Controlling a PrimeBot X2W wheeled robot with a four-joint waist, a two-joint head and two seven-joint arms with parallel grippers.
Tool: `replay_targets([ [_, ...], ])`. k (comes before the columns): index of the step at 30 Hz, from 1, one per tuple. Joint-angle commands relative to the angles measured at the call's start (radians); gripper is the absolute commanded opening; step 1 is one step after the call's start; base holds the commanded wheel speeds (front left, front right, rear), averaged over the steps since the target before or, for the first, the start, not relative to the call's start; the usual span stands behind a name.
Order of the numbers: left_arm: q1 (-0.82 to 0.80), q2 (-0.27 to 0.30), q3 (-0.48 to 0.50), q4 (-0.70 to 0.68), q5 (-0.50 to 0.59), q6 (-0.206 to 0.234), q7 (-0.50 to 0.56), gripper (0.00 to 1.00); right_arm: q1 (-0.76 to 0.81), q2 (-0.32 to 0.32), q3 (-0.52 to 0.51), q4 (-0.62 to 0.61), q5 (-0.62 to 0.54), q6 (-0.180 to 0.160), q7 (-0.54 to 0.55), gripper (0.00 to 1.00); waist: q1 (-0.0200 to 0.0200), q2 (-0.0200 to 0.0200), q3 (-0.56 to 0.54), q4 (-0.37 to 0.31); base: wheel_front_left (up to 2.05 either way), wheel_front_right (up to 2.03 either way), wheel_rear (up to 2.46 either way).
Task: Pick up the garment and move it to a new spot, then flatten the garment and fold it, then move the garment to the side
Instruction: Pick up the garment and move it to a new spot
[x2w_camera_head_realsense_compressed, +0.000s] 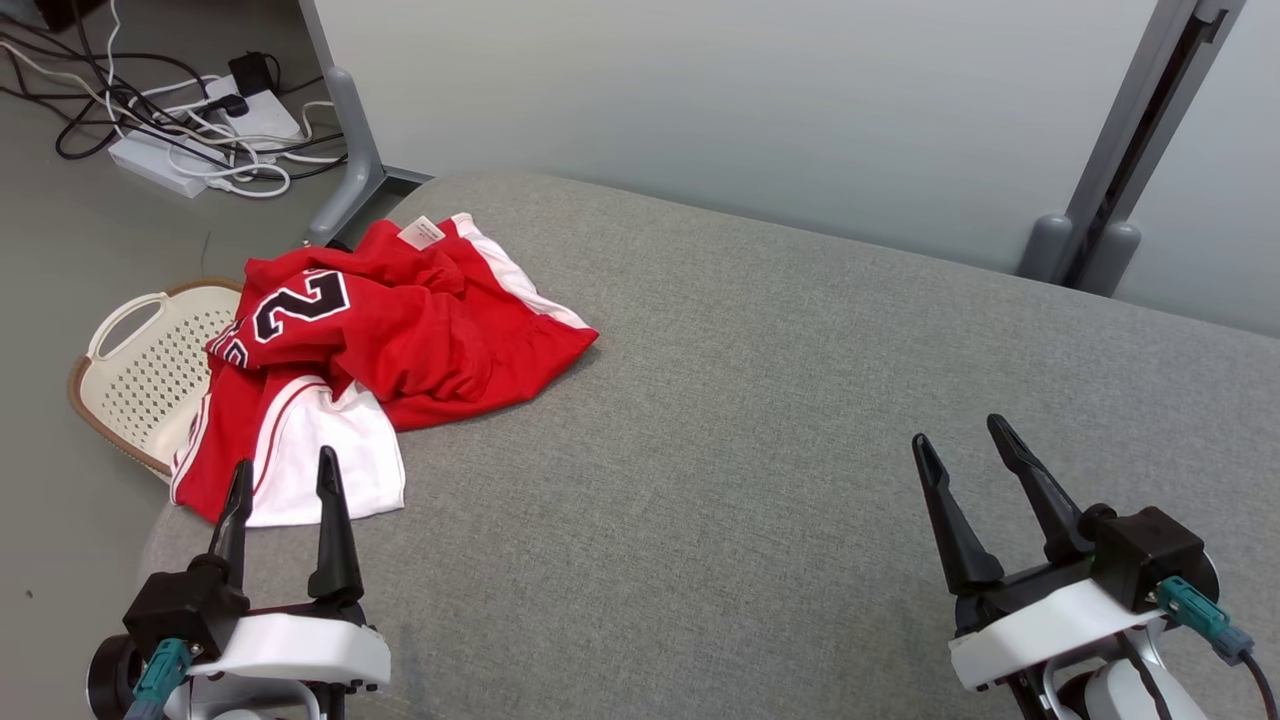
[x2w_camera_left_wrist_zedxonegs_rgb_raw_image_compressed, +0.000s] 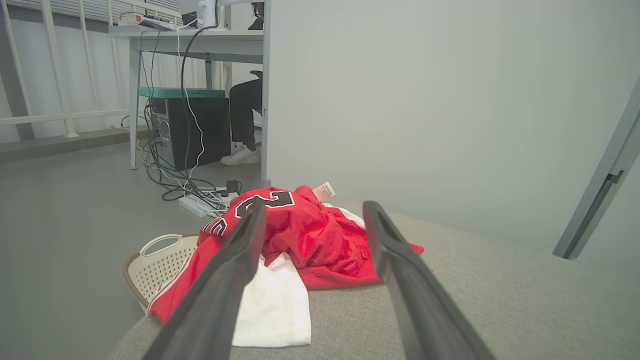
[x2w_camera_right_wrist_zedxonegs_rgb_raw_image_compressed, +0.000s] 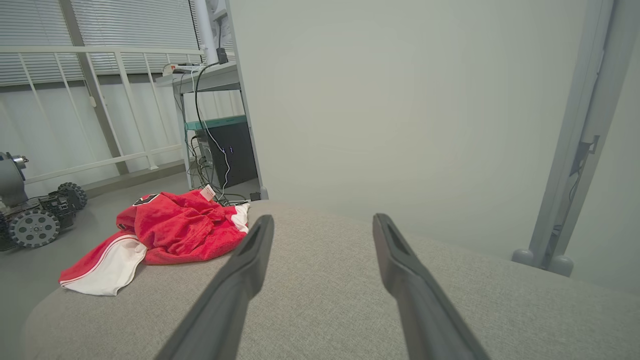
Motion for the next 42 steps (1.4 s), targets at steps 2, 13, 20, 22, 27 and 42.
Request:
replay_targets([
  [2,0.007,0.002,0.006,-0.002,0.002,-0.001,-0.001,1.0,0.003,-0.006,-0.002,0.0,0.006,0.002,-0.003,1.0,0.0,0.0,0.001,0.0,0.0,0.0,0.0],
  [13,-0.044,0.02,0.029,-0.003,-0.032,-0.019,0.011,1.0,-0.018,-0.012,-0.002,-0.011,0.011,0.002,-0.003,1.0,0.0,0.0,0.033,-0.029,0.0,0.0,0.0],
  [20,-0.14,0.078,0.069,0.004,-0.073,-0.035,0.077,1.0,-0.041,-0.018,-0.005,-0.016,0.009,0.002,-0.003,1.0,0.0,0.0,0.066,-0.071,0.0,0.0,0.0],
  [22,-0.173,0.104,0.083,0.015,-0.082,-0.037,0.102,1.0,-0.046,-0.02,-0.008,-0.016,0.009,0.002,-0.003,1.0,0.0,0.0,0.078,-0.086,0.0,0.0,0.0],
  [27,-0.255,0.156,0.116,0.035,-0.107,-0.048,0.131,1.0,-0.065,-0.025,-0.008,-0.021,0.007,0.002,-0.003,1.0,0.0,0.0,0.104,-0.118,0.0,0.0,0.0],
  [42,-0.55,0.349,0.224,0.34,-0.265,-0.092,0.413,1.0,-0.14,-0.055,-0.013,-0.052,-0.002,0.002,-0.003,1.0,0.0,0.0,0.259,-0.236,0.0,0.0,0.0],
])
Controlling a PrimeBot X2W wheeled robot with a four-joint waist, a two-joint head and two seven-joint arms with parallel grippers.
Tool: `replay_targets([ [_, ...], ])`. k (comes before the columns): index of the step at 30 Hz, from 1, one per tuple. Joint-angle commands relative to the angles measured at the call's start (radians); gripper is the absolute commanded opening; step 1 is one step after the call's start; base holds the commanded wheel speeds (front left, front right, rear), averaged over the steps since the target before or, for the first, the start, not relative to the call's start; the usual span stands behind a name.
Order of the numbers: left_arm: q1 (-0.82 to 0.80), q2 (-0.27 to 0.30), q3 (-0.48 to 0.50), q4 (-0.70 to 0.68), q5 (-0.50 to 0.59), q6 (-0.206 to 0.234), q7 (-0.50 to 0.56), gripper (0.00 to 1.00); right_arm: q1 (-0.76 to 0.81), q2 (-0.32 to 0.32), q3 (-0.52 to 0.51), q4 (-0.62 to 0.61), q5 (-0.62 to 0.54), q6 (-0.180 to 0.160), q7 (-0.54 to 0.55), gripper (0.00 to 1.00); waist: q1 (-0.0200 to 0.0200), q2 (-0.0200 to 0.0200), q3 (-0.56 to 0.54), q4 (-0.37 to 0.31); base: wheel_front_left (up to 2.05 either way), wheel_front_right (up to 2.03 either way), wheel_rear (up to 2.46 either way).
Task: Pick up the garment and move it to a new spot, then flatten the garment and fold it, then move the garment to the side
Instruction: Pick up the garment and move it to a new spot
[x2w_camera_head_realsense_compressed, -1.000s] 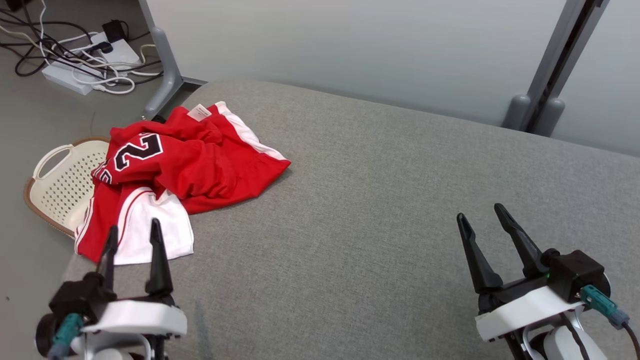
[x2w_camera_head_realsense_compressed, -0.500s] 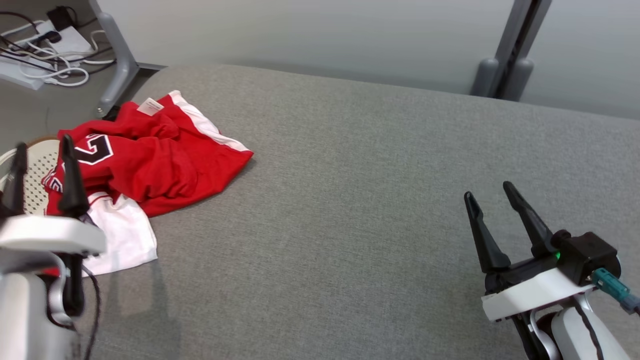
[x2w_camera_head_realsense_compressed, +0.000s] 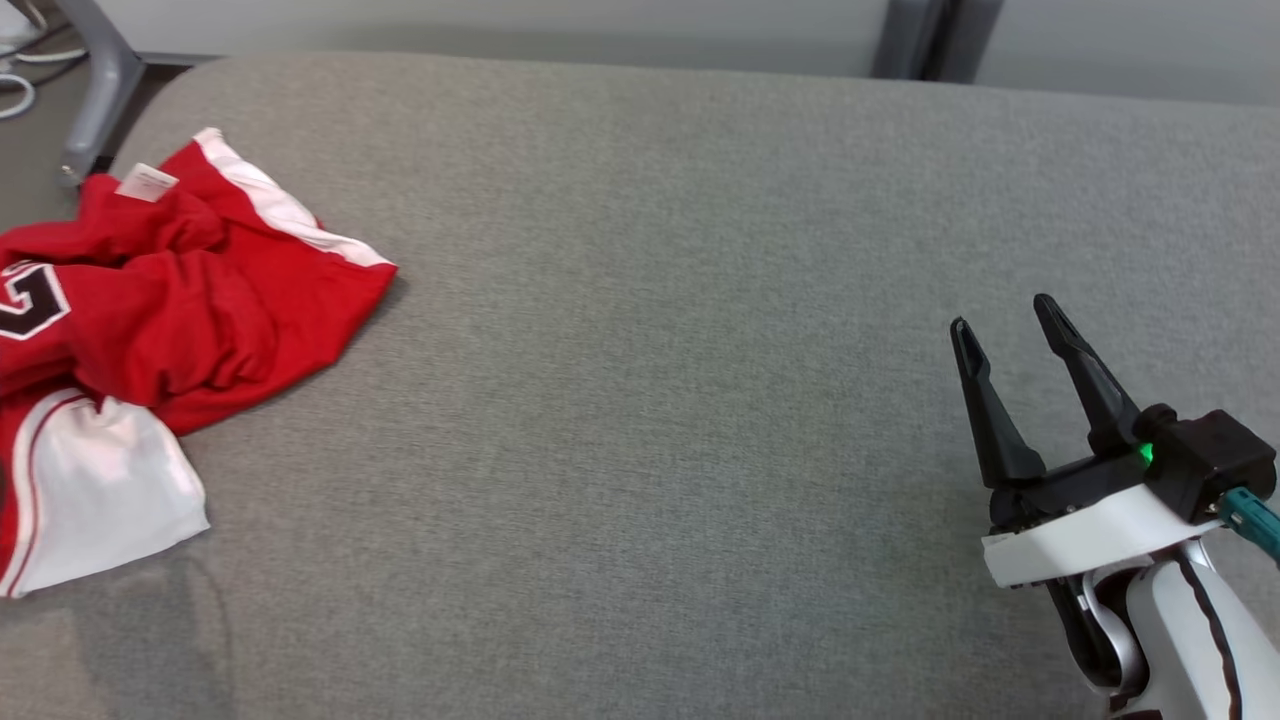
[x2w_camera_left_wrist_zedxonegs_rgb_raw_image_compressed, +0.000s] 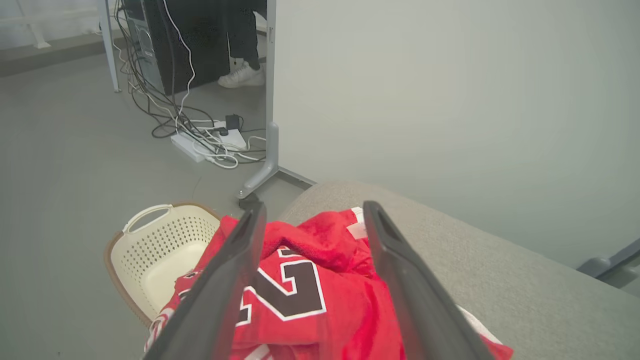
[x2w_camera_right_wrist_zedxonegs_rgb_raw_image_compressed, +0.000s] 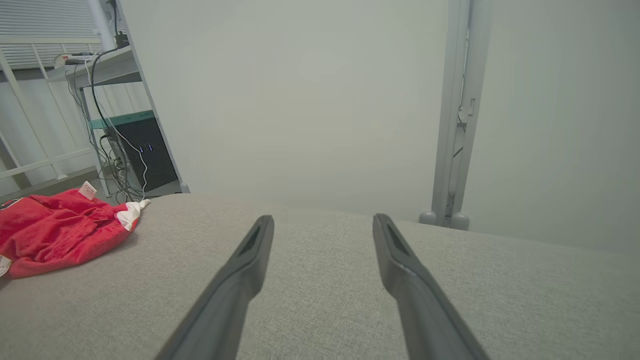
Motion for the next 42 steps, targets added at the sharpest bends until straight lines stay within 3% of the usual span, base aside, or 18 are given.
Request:
replay_targets([
  [1,-0.03,0.016,0.005,0.025,-0.013,-0.007,0.023,1.0,-0.016,-0.005,0.0,-0.003,-0.008,0.002,-0.003,1.0,0.0,0.0,0.039,-0.035,0.0,0.0,0.0],
  [6,-0.105,0.077,0.0,0.164,-0.026,0.005,0.144,1.0,-0.037,-0.013,-0.006,-0.018,-0.007,0.002,-0.003,1.0,0.0,0.0,0.089,-0.075,0.0,0.0,0.0],
  [18,-0.169,0.122,-0.026,0.4,-0.038,-0.01,0.257,1.0,-0.064,-0.008,-0.004,-0.033,-0.01,0.002,-0.003,1.0,0.0,0.0,0.136,-0.122,0.0,0.0,0.0],
  [19,-0.172,0.124,-0.027,0.412,-0.041,-0.014,0.254,0.85,-0.063,-0.008,-0.005,-0.033,-0.01,0.002,-0.003,1.0,0.0,0.0,0.137,-0.123,0.0,0.0,0.0],
  [20,-0.173,0.127,-0.029,0.425,-0.039,-0.02,0.248,0.47,-0.061,-0.007,-0.005,-0.032,-0.011,0.002,-0.003,1.0,0.0,0.0,0.138,-0.123,0.0,0.0,0.0],
  [23,-0.185,0.128,-0.037,0.462,-0.038,-0.035,0.231,0.0,-0.06,-0.004,-0.005,-0.03,-0.013,0.002,-0.003,1.0,0.0,0.0,0.139,-0.124,0.0,0.0,0.0],
  [35,-0.227,0.156,-0.084,0.553,-0.014,-0.087,0.142,0.0,-0.058,0.009,0.015,-0.014,-0.008,0.002,-0.003,1.0,0.0,0.0,0.102,-0.115,0.0,0.0,0.0],
  [42,-0.267,0.185,-0.14,0.515,0.006,-0.109,0.119,0.0,-0.034,0.042,0.013,0.006,0.003,0.002,-0.003,1.0,0.0,0.0,0.039,-0.122,0.0,0.0,0.0],
])
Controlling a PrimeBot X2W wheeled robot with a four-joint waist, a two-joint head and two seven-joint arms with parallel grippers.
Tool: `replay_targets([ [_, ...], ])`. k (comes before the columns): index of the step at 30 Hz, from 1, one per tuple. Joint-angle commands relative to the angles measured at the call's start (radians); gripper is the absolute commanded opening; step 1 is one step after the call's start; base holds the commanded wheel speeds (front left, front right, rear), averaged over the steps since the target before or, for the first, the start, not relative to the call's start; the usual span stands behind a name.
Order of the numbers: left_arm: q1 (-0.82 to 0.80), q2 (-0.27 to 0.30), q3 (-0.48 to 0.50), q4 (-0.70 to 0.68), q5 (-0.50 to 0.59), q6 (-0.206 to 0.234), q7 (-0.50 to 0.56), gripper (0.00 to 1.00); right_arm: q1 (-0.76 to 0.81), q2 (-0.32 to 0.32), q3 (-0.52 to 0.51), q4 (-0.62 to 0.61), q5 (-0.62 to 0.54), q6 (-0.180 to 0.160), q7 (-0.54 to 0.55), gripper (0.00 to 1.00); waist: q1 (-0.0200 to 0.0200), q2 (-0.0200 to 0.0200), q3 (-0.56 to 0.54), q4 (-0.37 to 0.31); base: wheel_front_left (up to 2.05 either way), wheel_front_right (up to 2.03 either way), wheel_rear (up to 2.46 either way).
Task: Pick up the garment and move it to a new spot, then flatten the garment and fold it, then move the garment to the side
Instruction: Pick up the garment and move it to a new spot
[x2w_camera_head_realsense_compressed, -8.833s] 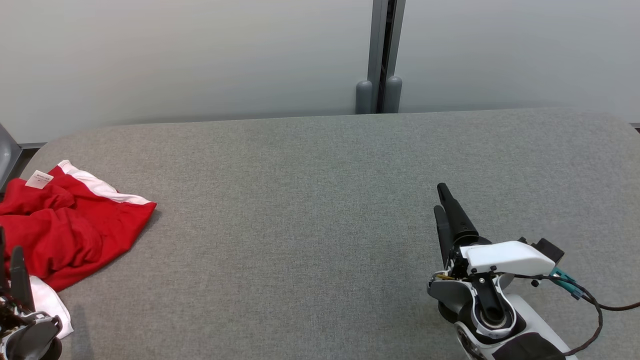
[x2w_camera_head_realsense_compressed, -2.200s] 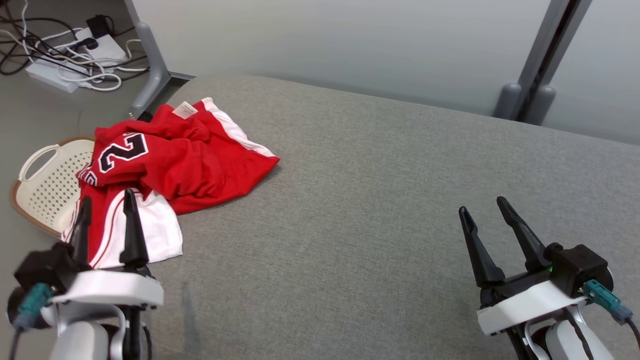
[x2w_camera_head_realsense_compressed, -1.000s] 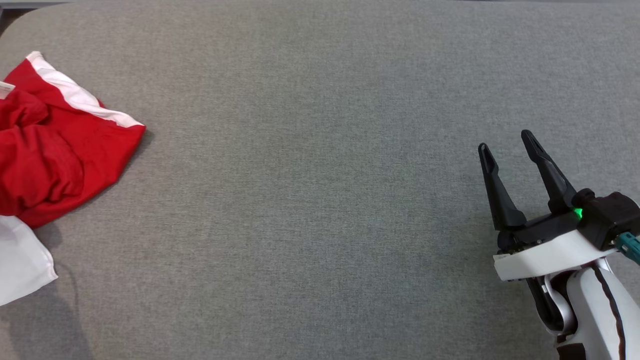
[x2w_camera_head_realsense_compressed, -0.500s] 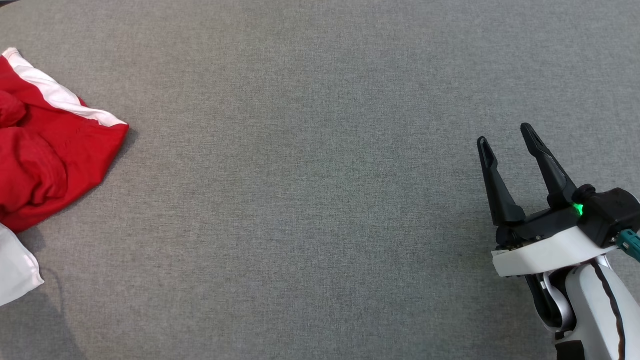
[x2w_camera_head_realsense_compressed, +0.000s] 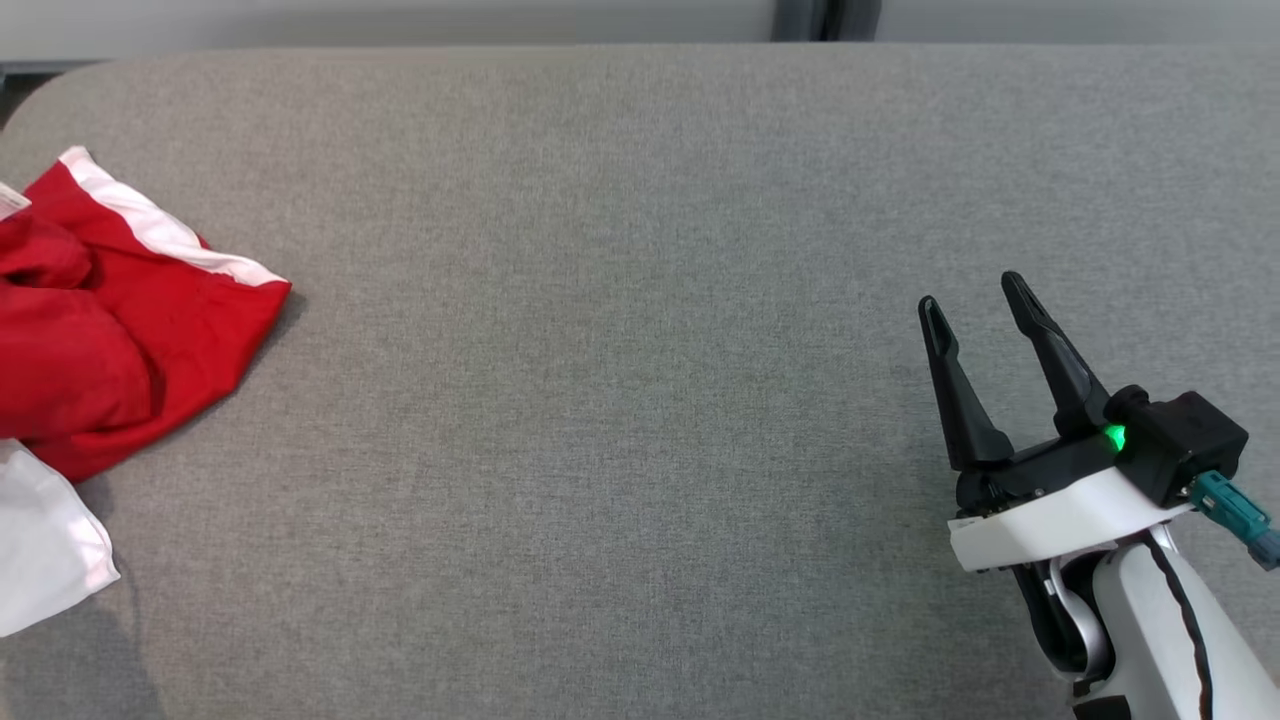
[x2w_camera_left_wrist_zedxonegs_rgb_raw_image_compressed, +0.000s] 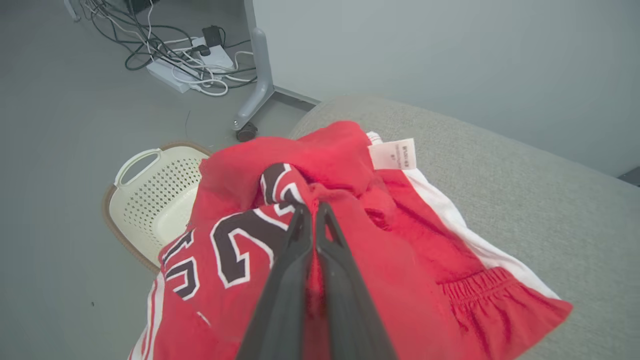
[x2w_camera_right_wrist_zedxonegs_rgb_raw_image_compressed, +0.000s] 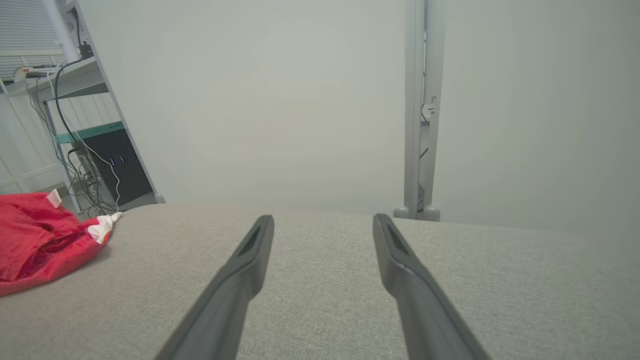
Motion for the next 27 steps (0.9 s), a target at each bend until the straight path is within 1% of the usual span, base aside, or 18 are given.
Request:
replay_targets([
  [1,-0.021,0.014,-0.013,-0.019,0.005,-0.004,0.003,0.0,0.015,0.005,-0.009,0.009,0.002,0.002,-0.003,1.0,0.0,0.0,-0.026,-0.007,0.0,0.0,0.0],
  [8,-0.051,0.01,-0.081,-0.152,-0.004,-0.01,0.038,0.0,0.034,0.035,-0.019,0.013,0.01,0.002,-0.003,1.0,0.0,0.0,-0.082,-0.04,0.0,0.0,0.0],
  [13,-0.017,0.011,-0.13,-0.306,-0.034,-0.011,0.079,0.0,0.045,0.051,-0.035,0.015,0.011,0.002,-0.003,1.0,0.0,0.0,-0.114,-0.084,0.0,0.0,0.0],
  [18,0.026,0.011,-0.149,-0.479,-0.061,-0.011,0.132,0.0,0.058,0.057,-0.046,0.018,0.012,0.002,-0.003,1.0,0.0,0.0,-0.138,-0.138,0.0,0.0,0.0],
  [24,0.108,-0.017,-0.164,-0.711,-0.089,0.024,0.22,0.0,0.067,0.063,-0.052,0.012,0.015,0.002,-0.003,1.0,0.0,0.0,-0.155,-0.218,0.0,0.0,0.0],
  [27,0.159,-0.043,-0.182,-0.821,-0.107,0.04,0.263,0.0,0.069,0.067,-0.056,0.007,0.018,0.002,-0.003,1.0,0.0,0.0,-0.152,-0.257,0.0,0.0,0.0],
])
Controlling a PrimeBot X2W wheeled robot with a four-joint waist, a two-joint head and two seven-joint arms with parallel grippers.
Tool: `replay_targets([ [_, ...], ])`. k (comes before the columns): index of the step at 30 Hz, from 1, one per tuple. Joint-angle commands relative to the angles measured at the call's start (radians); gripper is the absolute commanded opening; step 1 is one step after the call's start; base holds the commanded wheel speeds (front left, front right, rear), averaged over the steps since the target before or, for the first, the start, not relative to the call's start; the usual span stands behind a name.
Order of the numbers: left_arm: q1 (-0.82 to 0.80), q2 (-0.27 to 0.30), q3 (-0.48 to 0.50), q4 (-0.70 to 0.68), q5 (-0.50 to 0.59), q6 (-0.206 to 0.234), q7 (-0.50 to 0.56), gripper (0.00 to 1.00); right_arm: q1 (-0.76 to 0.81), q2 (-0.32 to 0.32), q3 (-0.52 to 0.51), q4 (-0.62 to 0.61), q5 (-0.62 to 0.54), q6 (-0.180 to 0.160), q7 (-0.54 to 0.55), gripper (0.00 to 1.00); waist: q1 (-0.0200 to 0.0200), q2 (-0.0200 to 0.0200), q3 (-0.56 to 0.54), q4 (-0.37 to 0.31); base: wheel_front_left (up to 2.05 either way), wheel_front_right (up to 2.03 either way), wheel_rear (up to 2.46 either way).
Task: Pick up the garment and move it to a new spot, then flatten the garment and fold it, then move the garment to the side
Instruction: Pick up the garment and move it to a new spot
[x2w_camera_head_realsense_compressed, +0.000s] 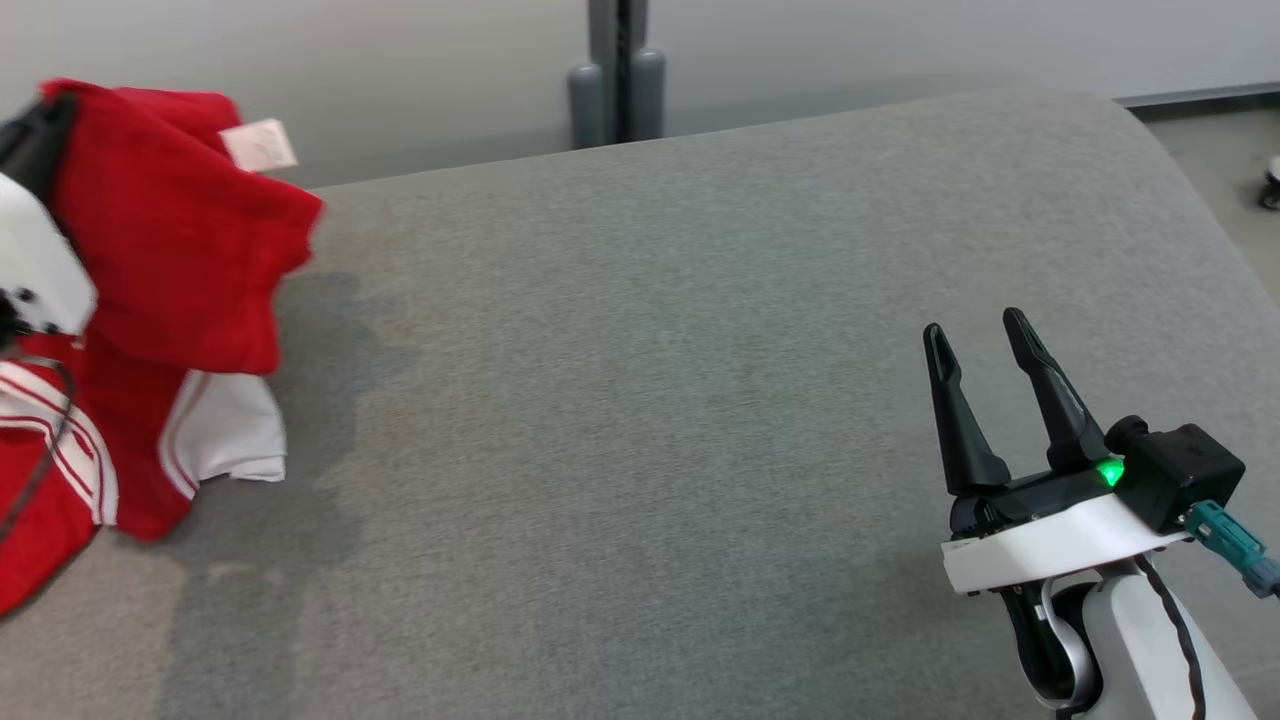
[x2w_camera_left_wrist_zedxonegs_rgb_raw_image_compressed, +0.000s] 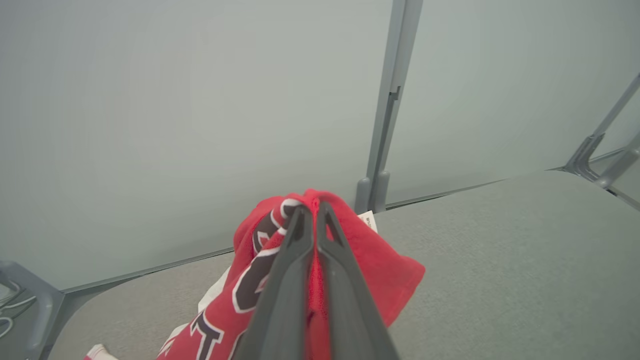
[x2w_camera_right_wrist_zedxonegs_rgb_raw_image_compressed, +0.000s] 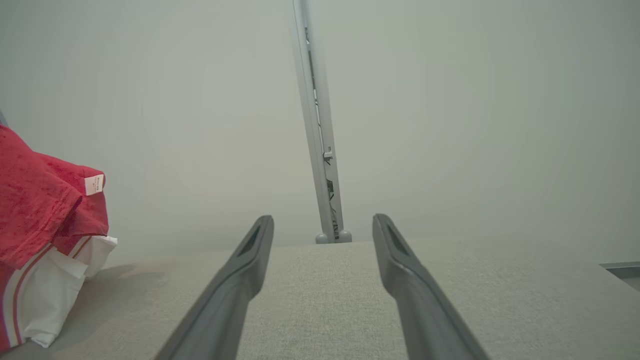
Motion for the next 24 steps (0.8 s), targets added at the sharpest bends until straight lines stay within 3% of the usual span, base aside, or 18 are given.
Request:
replay_targets([
  [1,0.023,-0.014,-0.006,-0.029,-0.011,0.006,0.01,0.0,0.011,-0.003,-0.001,-0.006,0.005,0.002,-0.003,1.0,0.0,-0.0001,-0.002,-0.037,0.0,0.0,0.0],
  [8,0.153,-0.105,-0.091,-0.242,-0.02,0.054,0.073,0.0,0.014,0.003,-0.016,-0.009,0.006,0.002,-0.003,1.0,0.0,-0.0001,0.016,-0.108,0.0,0.0,0.0],
  [12,0.203,-0.192,-0.167,-0.284,-0.003,0.067,0.039,0.0,0.012,0.005,-0.019,-0.012,0.006,0.002,-0.003,1.0,0.0,-0.0001,0.027,-0.134,0.0,0.0,0.0],
  [14,0.225,-0.261,-0.207,-0.283,-0.017,0.07,0.014,0.0,0.005,0.005,-0.018,-0.013,0.008,0.002,-0.003,1.0,0.0,-0.0001,0.033,-0.147,0.0,0.0,0.0],
  [20,0.179,-0.398,-0.28,-0.189,0.008,0.062,-0.109,0.0,-0.027,0.011,-0.008,-0.027,0.016,0.002,-0.003,1.0,0.0,-0.0001,0.083,-0.189,0.0,0.0,0.0],
  [24,0.132,-0.446,-0.317,-0.112,0.01,0.052,-0.163,0.0,-0.035,0.016,-0.001,-0.024,0.019,0.002,-0.003,1.0,0.0,-0.0001,0.106,-0.203,0.0,0.0,0.0],
])
